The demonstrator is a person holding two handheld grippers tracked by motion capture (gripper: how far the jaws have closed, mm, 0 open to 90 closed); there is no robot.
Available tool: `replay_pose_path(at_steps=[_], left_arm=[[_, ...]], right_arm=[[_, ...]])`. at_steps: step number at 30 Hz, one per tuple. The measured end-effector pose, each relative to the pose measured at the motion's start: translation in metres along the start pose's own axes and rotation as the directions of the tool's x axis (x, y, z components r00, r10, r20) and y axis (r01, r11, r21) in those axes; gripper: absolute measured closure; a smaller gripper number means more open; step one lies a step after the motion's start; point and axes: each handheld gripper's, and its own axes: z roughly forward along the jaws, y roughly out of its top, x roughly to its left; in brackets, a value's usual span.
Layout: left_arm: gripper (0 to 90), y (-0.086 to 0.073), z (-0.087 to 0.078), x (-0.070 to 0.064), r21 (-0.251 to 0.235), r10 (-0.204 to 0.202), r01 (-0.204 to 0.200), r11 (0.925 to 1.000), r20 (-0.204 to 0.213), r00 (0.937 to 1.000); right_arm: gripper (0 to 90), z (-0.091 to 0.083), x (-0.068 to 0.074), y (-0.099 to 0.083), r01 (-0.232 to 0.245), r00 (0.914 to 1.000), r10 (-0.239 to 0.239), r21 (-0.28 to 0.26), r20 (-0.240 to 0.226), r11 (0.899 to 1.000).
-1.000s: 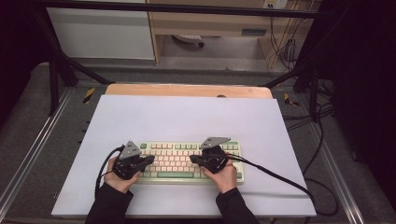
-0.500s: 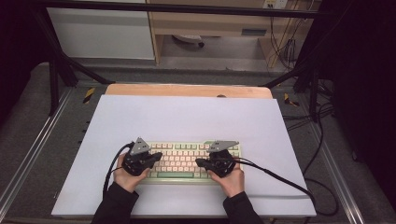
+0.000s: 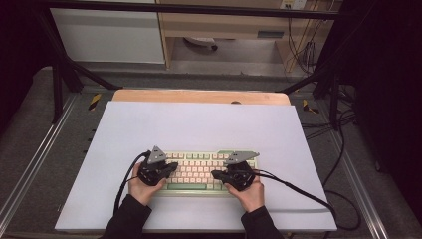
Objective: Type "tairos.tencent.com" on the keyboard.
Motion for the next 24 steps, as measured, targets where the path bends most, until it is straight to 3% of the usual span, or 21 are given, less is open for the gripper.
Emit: replay_pose_path(at_steps=[15, 24], left_arm=[[89.9, -0.0022, 0.0058, -0.0023, 0.012, 0.010, -0.010, 0.9999, 0.008, 0.9999], [89.9, -0.0017, -0.0017, -0.0021, -0.004, 0.006, -0.006, 1.0000, 0.017, 0.9998]], right_arm=[[90.0, -0.0025, 0.0002, -0.0005, 0.002, 1.0000, -0.002, -0.005, 0.002, 1.000], [90.0, -0.0029, 0.0003, -0.0004, 0.004, 1.0000, -0.004, -0.007, 0.003, 1.000]])
